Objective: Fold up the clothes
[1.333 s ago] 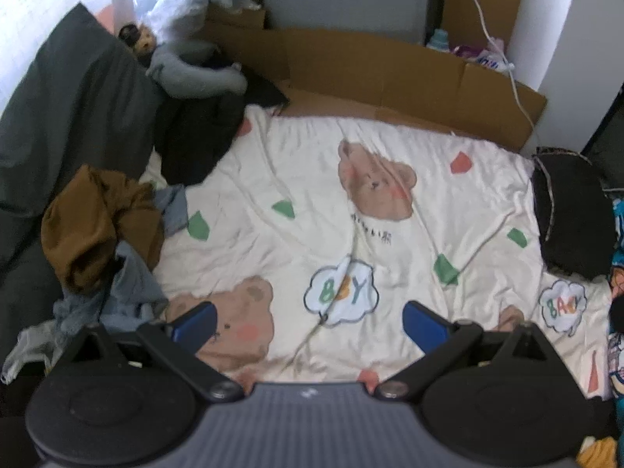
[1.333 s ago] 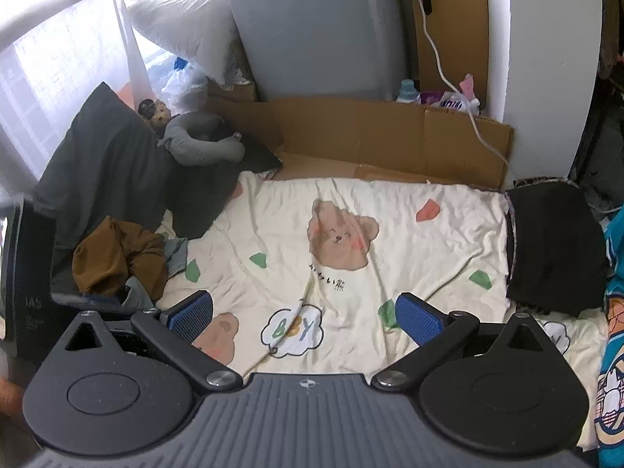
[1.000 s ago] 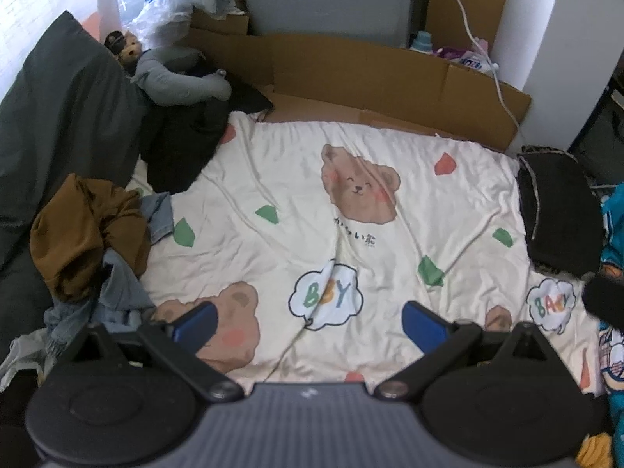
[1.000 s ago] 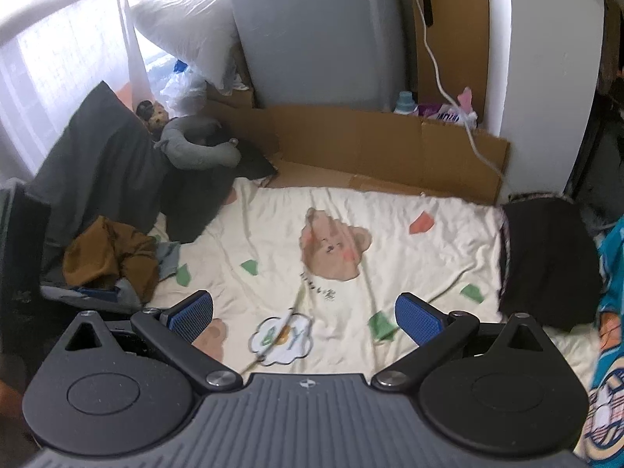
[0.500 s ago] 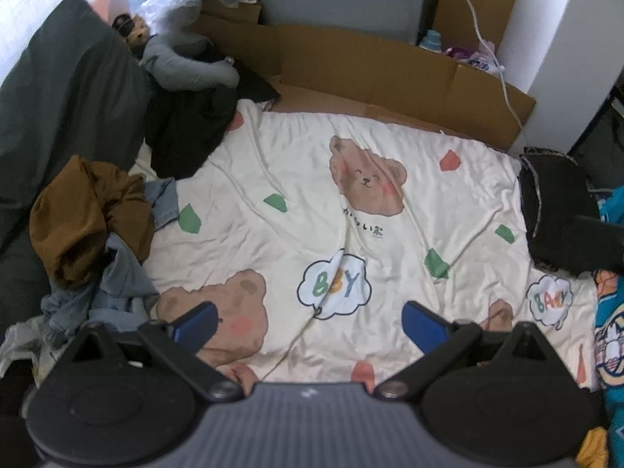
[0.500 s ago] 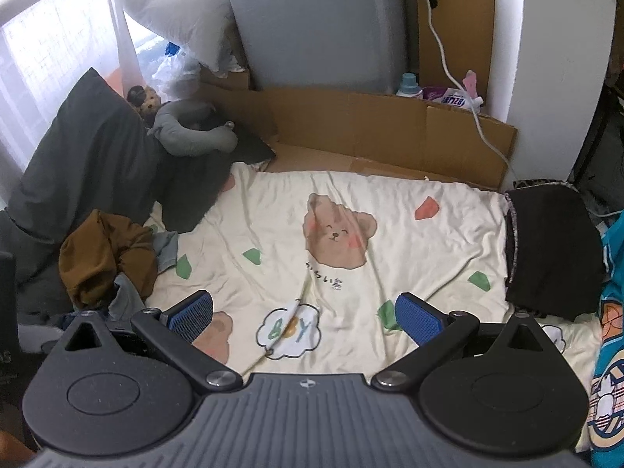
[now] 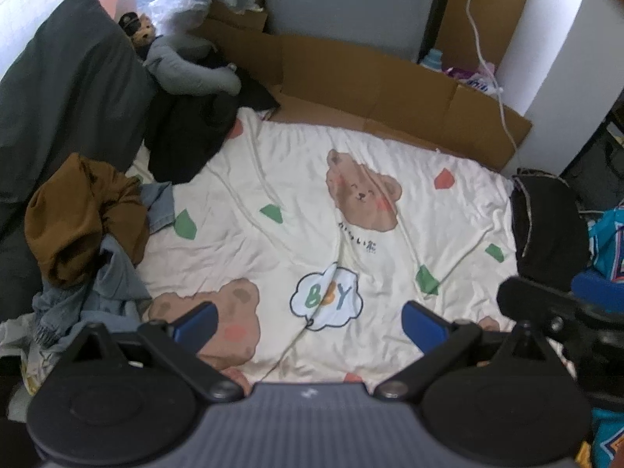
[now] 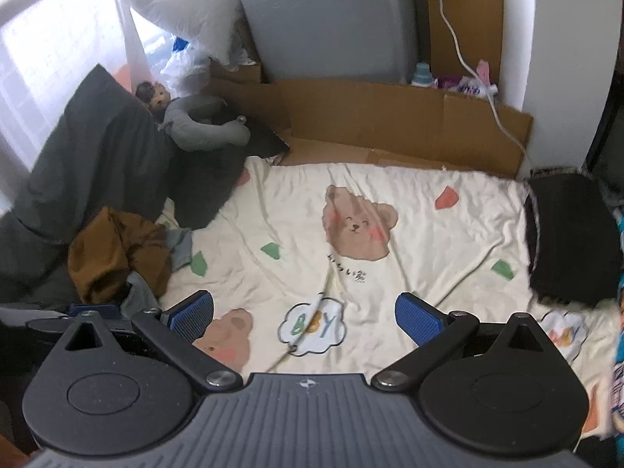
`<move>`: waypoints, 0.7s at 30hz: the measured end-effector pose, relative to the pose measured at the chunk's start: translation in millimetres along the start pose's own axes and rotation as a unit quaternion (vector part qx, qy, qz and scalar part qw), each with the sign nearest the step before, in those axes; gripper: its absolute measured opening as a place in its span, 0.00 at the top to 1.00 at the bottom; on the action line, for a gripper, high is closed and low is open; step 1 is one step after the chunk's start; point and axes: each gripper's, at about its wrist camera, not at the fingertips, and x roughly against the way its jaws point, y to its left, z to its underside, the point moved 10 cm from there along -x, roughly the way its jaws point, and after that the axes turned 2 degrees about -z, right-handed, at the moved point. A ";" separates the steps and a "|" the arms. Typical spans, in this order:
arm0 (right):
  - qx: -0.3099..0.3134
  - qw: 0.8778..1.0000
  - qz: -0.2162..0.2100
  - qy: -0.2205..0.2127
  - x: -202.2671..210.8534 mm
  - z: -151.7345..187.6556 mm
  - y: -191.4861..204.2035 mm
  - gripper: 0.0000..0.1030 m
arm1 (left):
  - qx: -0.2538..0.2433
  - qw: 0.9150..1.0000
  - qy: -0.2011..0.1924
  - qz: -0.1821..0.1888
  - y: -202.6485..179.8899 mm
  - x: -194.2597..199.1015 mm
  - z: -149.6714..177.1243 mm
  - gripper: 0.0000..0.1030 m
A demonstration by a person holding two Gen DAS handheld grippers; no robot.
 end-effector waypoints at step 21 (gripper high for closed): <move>-0.039 0.999 -0.014 -0.030 15.8 -2.6 -19.5 0.03 | -0.008 0.999 -0.031 0.029 -17.8 6.5 -0.5 0.09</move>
